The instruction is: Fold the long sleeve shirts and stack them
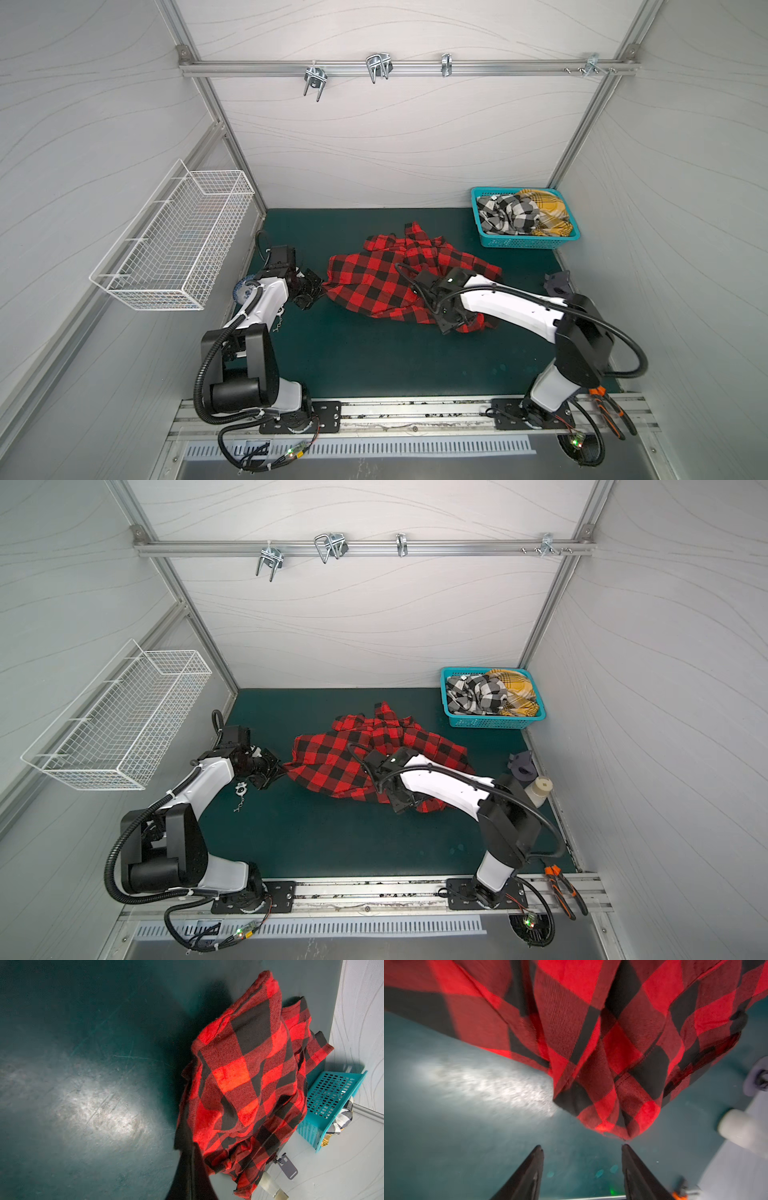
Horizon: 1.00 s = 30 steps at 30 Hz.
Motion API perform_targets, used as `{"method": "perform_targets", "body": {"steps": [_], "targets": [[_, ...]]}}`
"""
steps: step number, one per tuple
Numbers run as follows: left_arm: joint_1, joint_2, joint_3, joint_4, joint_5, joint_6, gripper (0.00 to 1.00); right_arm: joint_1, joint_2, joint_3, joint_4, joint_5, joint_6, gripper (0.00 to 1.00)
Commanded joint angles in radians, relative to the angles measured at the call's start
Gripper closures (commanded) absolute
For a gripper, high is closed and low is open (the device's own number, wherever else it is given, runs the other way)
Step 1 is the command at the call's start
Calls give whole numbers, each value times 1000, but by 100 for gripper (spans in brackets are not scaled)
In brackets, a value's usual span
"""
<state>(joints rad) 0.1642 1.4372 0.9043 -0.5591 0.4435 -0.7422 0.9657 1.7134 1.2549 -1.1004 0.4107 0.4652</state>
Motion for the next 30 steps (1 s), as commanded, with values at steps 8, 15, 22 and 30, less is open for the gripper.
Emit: {"method": "perform_targets", "body": {"steps": [8,15,22,30], "targets": [[16,25,15,52,33,-25,100,80,288,163,-130,250,92,44],[19,35,13,68,39,-27,100,79,329,195,-243,369,201,74],[20,42,13,73,40,-23,100,77,237,157,-247,350,201,100],[20,59,25,76,14,-23,100,25,6,99,-70,93,43,100]]}}
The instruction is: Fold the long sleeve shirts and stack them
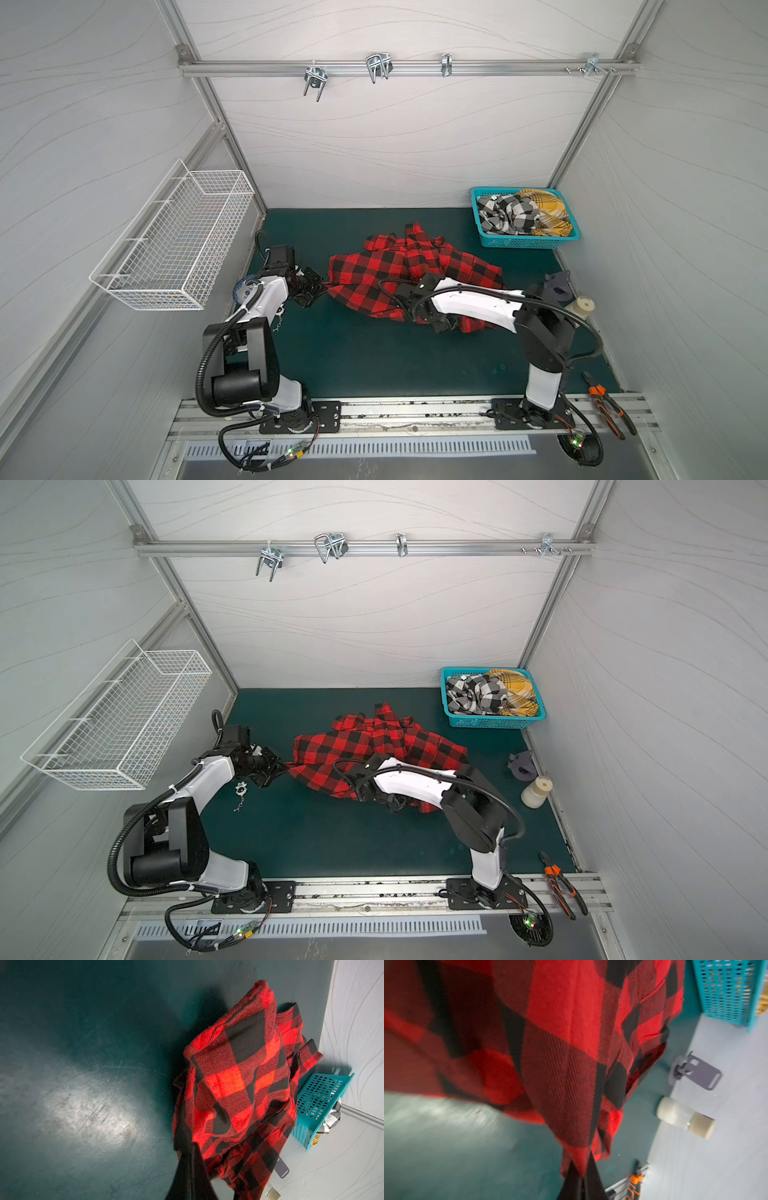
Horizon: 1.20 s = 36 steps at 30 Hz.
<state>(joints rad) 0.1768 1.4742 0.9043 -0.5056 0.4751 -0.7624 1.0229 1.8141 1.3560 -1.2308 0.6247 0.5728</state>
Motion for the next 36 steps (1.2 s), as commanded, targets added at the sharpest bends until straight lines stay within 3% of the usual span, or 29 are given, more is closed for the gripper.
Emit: {"method": "perform_targets", "body": {"steps": [1,6,9,12,14,16,19,22,25,27,30,36], "targets": [[7,36,43,25,-22,-11,100,-73,-129,10,88,-152,-92,100],[7,180,342,37,-89,-120,100,-408,-132,284,269,-328,-291,100],[15,273,696,-26,-66,-237,100,-553,-5,736,243,-439,-353,100],[23,293,1060,-99,-145,-302,100,-615,128,1293,143,-432,-413,100],[42,312,1235,-117,-128,-352,100,-661,87,1342,246,-457,-433,100],[48,310,1314,-136,-98,-372,100,-704,-34,1172,394,-527,-424,100],[50,191,1176,-87,-83,-351,100,-739,-190,896,552,-603,-422,100],[52,1,886,-40,-156,-292,100,-750,-287,666,572,-650,-403,100],[46,-105,613,-48,-110,-230,100,-740,-422,306,602,-687,-348,100],[32,-161,418,-59,-65,-186,100,-709,-513,59,621,-646,-315,100],[-14,-261,97,-30,-85,-145,100,-690,-594,-280,649,-572,-259,100],[-101,-336,-348,58,-85,-144,100,-661,-534,-544,565,-600,-96,100]]}}
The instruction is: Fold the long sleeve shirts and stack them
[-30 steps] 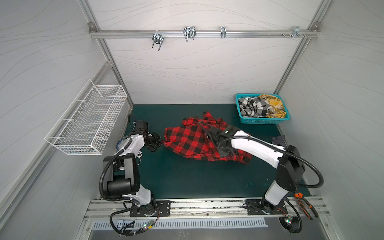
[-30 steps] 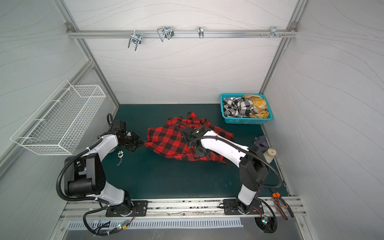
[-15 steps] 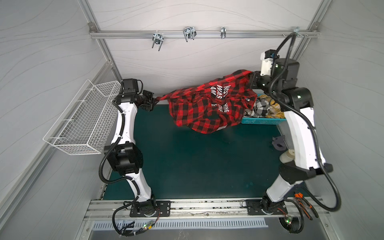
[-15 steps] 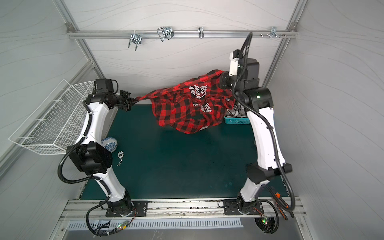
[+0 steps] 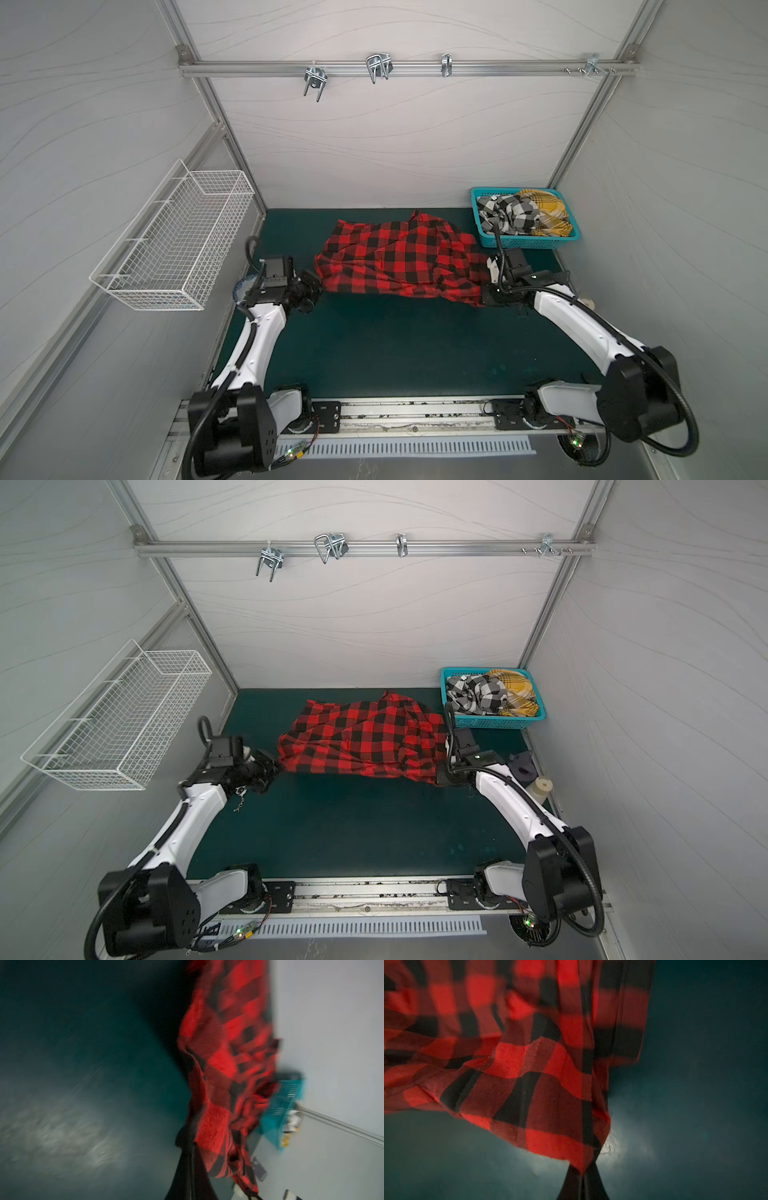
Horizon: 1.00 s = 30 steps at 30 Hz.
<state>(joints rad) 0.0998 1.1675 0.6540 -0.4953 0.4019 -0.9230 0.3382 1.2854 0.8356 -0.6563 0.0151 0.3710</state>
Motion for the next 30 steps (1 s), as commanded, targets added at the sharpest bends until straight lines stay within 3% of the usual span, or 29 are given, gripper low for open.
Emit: {"method": "perform_targets", "body": {"steps": [1,5,11,15,20,25,28,30], "targets": [[-26,-29,-137,55,-6,11,100,39,7,-39,-22,2,113,100],[-26,-14,-170,42,-23,11,100,27,-1,-7,-89,47,107,100],[-26,25,-76,-3,-35,39,100,28,108,17,-133,-26,109,100],[-28,32,-4,-64,-42,60,100,30,135,30,-169,-9,111,100],[-28,-8,96,-157,-76,93,100,33,-23,14,-192,-4,141,100],[-52,17,178,-193,-97,115,100,-27,-136,56,-213,-34,147,100],[-61,77,226,-126,-92,93,100,-44,-44,133,-185,-80,111,100],[-72,168,349,-61,-75,76,100,-63,57,252,-151,-80,67,100]]}}
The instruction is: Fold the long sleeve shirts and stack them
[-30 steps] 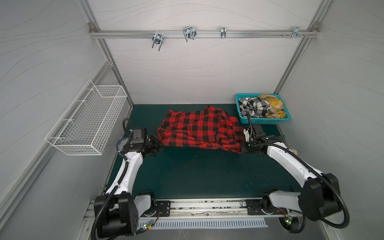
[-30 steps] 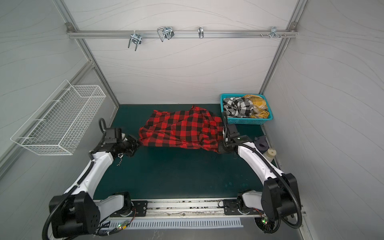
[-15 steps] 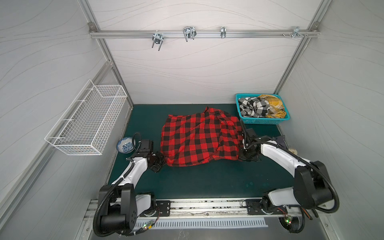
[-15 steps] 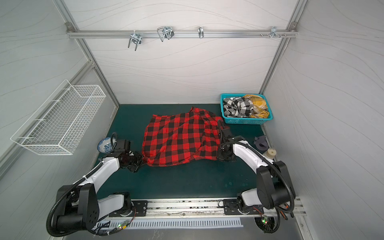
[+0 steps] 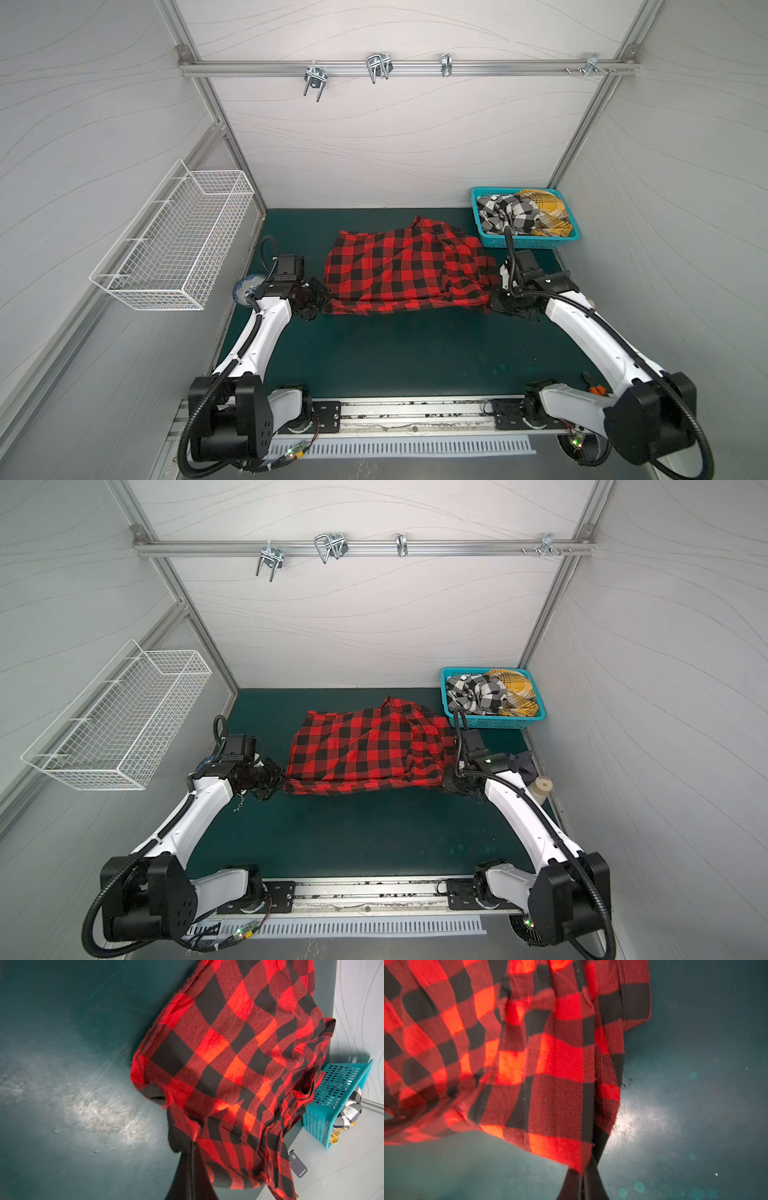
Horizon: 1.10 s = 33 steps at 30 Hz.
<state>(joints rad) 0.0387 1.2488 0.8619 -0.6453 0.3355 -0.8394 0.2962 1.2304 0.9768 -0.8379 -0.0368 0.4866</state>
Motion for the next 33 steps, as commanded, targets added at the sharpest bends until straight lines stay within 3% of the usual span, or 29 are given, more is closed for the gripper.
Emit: {"method": "perform_targets", "body": {"steps": [1,4,7,9,11,14,19,25,30,33], "targets": [[-18,143,243,110,-1,-16,100,-39,174,205,56,-31,-59,100],[-20,312,611,82,-42,-33,100,-88,375,603,52,-71,-81,100],[-13,406,1007,-49,-123,-60,100,-118,539,1132,-88,-91,-101,100],[-10,401,1169,-115,-204,-63,100,-133,583,1377,-138,-83,-110,100],[-11,337,1185,-132,-283,-61,100,-154,566,1448,-127,-103,-110,100],[-11,193,999,-101,-305,-67,100,-168,452,1255,-40,-148,-126,100],[-11,5,569,-62,-246,-68,100,-175,249,735,64,-130,-104,100],[-37,-177,179,-144,-208,-59,100,-175,57,164,138,-119,-26,100],[-65,-284,-133,-134,-162,-116,100,-175,70,-31,115,-78,-28,100],[-66,-267,-209,-126,-155,-98,100,-175,102,-98,126,-81,-37,100]]}}
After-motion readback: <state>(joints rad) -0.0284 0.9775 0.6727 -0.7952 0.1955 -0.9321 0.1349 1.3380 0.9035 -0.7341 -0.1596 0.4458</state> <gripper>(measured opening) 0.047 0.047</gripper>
